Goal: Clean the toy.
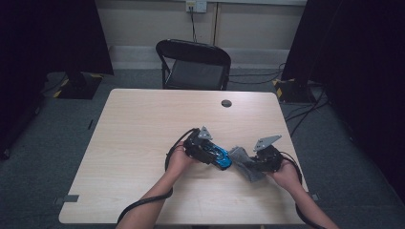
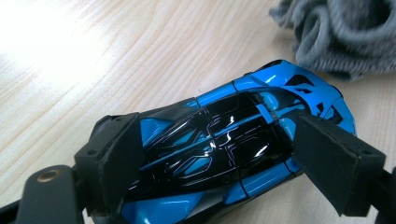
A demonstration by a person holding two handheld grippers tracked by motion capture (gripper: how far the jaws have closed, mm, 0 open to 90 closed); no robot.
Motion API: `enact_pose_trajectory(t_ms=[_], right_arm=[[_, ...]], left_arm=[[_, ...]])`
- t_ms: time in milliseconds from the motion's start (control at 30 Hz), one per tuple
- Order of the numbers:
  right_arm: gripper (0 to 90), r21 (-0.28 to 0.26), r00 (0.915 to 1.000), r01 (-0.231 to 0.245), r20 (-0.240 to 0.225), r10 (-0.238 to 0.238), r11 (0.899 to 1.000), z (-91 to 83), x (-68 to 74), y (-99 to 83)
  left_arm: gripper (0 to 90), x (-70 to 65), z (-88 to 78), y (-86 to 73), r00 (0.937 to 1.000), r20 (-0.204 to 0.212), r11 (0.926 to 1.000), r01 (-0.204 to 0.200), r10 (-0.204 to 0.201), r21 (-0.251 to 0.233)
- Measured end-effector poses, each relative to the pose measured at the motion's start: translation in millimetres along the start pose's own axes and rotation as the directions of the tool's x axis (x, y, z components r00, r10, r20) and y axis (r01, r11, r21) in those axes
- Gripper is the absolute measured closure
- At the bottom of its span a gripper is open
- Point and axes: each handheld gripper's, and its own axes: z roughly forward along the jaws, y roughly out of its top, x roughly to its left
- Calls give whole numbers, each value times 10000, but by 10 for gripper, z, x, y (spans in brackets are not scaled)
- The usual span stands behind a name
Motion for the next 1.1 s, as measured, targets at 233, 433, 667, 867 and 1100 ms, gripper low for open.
enact_pose_trajectory(t_ms=[233,433,667,867,1100], right_arm=[[780,-516,9973,-235,679,270,9984,-73,-175,218],[780,-688,9911,-652,1114,726,9955,69,-403,449],[780,-626,9858,-800,1429,883,9948,261,-546,638],[779,-538,9846,-889,1464,959,9946,396,-610,738],[779,-562,9830,-893,1557,971,9944,524,-633,842]], left_arm=[[162,-4,2,-6,10000,-13,10000,4,-4,-69],[162,-6,1,-14,10000,-22,9999,-10,10,-114],[156,-24,8,-18,9999,-106,9999,-106,105,-126],[156,-40,11,-18,9999,-108,9998,-119,118,-151],[157,-37,11,-21,9999,-62,9998,-113,112,-182]])
